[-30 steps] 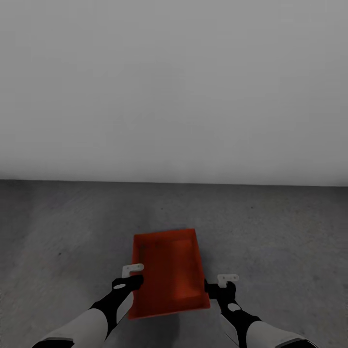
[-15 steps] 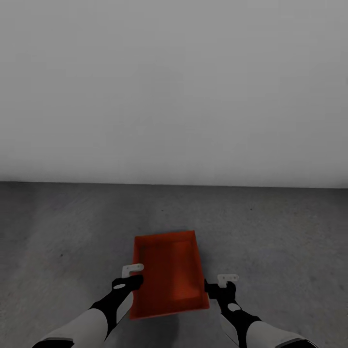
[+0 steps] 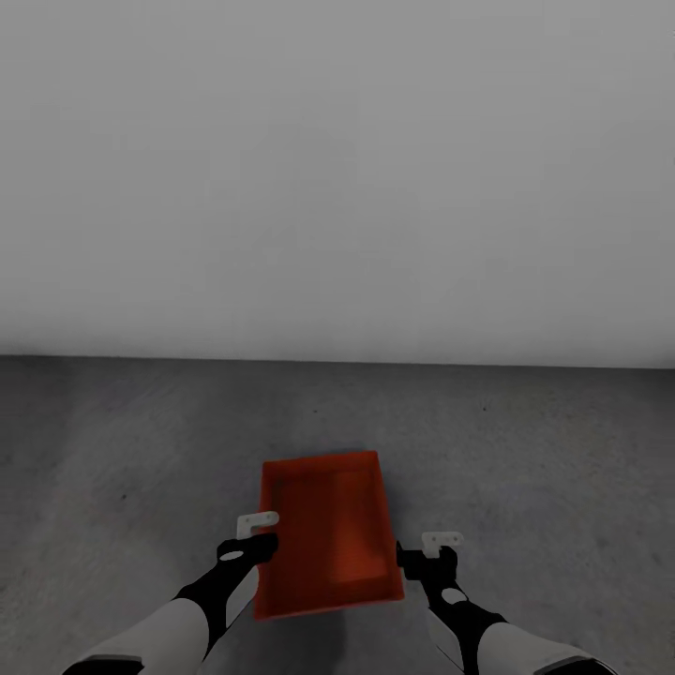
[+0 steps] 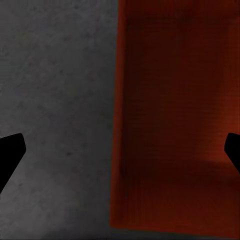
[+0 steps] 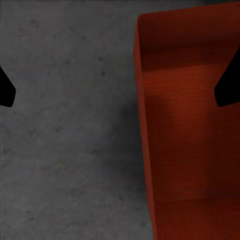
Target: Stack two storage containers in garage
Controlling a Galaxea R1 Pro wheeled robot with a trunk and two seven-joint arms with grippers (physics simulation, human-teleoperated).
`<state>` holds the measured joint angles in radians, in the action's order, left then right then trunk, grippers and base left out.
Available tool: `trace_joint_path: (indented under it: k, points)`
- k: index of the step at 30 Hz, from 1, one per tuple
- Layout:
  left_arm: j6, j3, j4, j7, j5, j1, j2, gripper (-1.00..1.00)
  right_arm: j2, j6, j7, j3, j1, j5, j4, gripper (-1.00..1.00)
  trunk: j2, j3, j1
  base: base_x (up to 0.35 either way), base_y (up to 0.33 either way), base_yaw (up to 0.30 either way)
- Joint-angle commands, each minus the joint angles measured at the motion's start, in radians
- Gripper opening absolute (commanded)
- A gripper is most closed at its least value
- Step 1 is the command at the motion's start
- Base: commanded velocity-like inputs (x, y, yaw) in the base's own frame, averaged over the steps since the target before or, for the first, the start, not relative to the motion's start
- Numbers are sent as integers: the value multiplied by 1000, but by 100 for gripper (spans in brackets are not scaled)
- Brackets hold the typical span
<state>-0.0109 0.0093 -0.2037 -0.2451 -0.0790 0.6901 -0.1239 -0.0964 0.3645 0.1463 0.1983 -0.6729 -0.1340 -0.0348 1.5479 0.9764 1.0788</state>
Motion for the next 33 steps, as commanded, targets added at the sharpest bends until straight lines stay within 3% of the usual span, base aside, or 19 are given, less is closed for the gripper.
trace_joint_path:
  k: [1,33]
  points:
    - [-1,1,0,-2,-8,0,0,100,0,3,3,9,-1,-10,1,100,-7,-3,-4,0,0,0]
    - [-1,1,1,-2,-8,0,0,100,0,2,3,9,-1,-10,1,100,-231,-103,-127,0,0,0]
